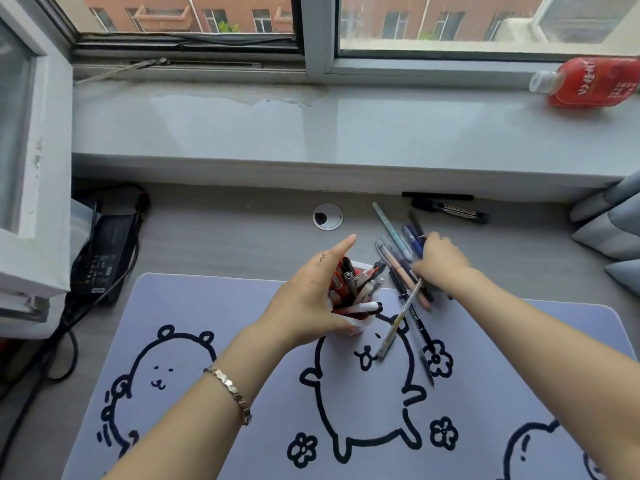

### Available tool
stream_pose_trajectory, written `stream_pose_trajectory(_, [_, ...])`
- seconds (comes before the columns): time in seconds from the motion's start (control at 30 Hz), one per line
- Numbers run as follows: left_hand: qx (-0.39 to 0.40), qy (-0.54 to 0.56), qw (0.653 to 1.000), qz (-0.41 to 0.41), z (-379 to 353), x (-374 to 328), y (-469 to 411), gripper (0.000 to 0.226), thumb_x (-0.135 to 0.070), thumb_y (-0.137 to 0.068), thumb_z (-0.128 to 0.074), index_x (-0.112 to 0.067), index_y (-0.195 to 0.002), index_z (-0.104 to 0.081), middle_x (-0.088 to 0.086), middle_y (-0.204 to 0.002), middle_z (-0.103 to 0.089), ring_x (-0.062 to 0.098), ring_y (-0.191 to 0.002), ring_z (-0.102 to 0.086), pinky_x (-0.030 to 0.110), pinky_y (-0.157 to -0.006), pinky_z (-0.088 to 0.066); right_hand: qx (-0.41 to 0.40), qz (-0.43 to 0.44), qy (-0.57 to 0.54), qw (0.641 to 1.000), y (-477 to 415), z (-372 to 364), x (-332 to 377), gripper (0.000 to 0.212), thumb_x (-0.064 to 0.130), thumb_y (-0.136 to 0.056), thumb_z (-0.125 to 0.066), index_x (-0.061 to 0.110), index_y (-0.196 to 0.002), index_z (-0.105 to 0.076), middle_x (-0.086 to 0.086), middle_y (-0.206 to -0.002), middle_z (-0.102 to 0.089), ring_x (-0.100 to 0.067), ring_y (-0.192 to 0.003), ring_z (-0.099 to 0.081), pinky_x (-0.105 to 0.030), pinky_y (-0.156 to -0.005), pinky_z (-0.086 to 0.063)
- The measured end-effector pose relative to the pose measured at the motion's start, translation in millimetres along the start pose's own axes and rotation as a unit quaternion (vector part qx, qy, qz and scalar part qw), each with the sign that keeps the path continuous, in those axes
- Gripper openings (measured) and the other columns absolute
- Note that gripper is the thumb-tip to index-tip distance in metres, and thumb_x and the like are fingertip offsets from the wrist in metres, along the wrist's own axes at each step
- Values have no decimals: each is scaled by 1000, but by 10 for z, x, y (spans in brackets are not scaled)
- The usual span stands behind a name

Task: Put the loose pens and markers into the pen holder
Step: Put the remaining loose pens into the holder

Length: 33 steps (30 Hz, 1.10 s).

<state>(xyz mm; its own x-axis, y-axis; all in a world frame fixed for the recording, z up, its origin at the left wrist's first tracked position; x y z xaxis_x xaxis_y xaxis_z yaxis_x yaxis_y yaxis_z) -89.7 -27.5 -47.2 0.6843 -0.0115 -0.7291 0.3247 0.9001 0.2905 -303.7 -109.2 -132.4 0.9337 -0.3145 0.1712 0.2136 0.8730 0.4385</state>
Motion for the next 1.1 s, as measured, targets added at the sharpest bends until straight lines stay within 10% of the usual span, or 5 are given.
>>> stream_pose_trajectory(0.17, [0,10,1000,9,2,19,12,110,-30,-57,-82,-54,-135,-10,-13,-136,-38,11,-119,-44,34,-94,-44,-127,72,-270,952,282,551,22,13,15,-96,-38,4,-93,-45,-14,-81,-53,-31,-73,-49,-33,-56,-32])
stream_pose_trajectory(0.43, [-1,15,1000,18,-1,19,-3,111,-29,-53,-84,-55,-134,-12,-15,-134,-39,13,-112,-48,32,-92,-44,-206,253,-673,664,1398,874,525,15,14,-94,-32,24,-90,-42,0,-73,-49,-10,-69,-50,-17,-65,-47])
stream_pose_trajectory(0.87, [-4,31,999,6,-2,39,-25,112,-30,-50,-88,-53,-133,-16,-14,-131,-39,7,-118,-44,32,-95,-45,-242,313,-600,695,1433,634,808,65,-5,-76,-65,41,-112,-38,4,-95,-55,-11,-70,-64,-26,-64,-56])
stream_pose_trajectory(1.03, [-9,36,999,10,3,48,-24,111,-29,-48,-88,-52,-133,-19,-15,-131,-40,8,-116,-45,34,-96,-45,-224,322,-583,711,1402,567,834,4,46,-83,-61,44,-83,-57,13,-69,-57,-14,-64,-61,-34,-61,-53])
stream_pose_trajectory(1.1, [-7,34,999,9,1,44,-32,113,-30,-48,-87,-51,-134,-18,-13,-130,-42,8,-115,-47,36,-95,-46,-182,328,-591,714,1397,486,913,35,67,-79,-44,35,-72,-56,8,-57,-54,-10,-55,-53,-29,-58,-48])
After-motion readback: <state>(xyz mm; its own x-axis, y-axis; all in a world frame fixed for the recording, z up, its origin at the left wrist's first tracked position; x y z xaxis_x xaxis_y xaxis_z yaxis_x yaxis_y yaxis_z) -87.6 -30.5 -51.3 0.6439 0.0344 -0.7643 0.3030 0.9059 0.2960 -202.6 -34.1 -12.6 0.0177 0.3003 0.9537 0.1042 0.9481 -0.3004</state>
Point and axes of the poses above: each hand's wrist, its own y-axis away from the middle knuckle, its own z-axis out of the back of the hand, x = y × z, the point moved 7 cm from there along -y, towards the middle knuckle
